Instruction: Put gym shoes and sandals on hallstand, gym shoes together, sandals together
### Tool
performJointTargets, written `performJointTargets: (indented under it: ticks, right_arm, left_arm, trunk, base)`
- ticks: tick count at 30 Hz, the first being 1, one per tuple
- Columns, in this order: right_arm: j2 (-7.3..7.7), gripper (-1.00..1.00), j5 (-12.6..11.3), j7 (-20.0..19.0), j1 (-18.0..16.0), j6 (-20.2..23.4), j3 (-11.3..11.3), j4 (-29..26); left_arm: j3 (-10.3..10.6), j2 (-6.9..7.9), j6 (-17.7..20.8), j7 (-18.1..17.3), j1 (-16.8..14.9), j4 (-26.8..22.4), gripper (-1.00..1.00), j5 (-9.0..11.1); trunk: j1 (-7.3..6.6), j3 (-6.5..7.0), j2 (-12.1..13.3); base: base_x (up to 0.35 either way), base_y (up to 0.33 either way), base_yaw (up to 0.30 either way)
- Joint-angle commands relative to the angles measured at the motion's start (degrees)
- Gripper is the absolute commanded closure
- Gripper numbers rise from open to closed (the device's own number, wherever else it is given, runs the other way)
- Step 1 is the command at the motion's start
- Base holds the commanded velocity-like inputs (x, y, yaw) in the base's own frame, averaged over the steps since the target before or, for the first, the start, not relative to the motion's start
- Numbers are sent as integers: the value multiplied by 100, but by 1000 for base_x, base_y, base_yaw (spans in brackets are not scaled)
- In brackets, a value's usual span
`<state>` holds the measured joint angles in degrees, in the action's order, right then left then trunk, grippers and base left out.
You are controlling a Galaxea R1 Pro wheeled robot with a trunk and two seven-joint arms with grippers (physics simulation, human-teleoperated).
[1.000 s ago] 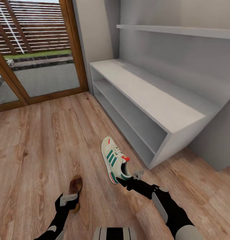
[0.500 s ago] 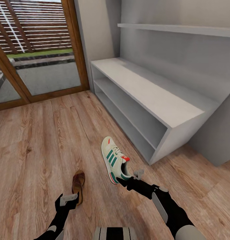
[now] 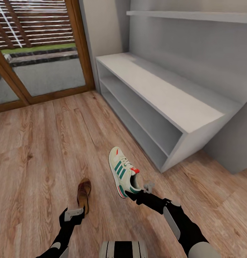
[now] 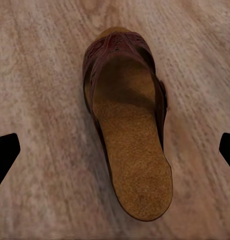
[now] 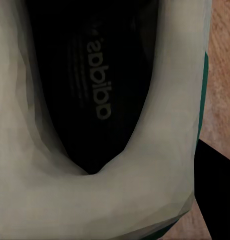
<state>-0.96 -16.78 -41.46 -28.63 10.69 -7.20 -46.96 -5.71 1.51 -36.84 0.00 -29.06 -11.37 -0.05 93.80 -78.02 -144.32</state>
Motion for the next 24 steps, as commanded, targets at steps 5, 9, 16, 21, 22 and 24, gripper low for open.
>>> performJointTargets:
  ticks: [5, 9, 16, 21, 22, 24]
  right_arm:
    - [-1, 100, -71, -9, -2, 56, 31, -93]
    - [2, 100, -71, -4, -2, 56, 39, -442]
    - [3, 100, -71, -3, -2, 56, 5, -607]
    - [2, 100, -71, -3, -2, 56, -6, -765]
    - [1, 100, -71, -3, -2, 56, -7, -777]
    - [1, 100, -71, -2, -2, 56, -8, -787]
  left_arm:
    - [-3, -9, -31, 0, -3, -37, -100, -3]
    - [-7, -10, -33, 0, -3, -46, -100, -3]
    - [-6, -10, -34, 0, -3, -348, -100, -3]
    - [-1, -10, -34, 0, -3, -474, -100, -3]
    - [-1, -10, -34, 0, -3, -479, -100, -3]
    - [-1, -10, -34, 0, -3, -486, -100, -3]
  trunk:
    - [12, -163, -8]
    - [22, -289, -14]
    - [40, -511, -23]
    - [53, -669, -30]
    - [55, -701, -31]
    - [61, -763, -34]
  base:
    - [0, 0, 0]
    - [0, 0, 0]
    - [0, 0, 0]
    - [0, 0, 0]
    - [0, 0, 0]
    - [0, 0, 0]
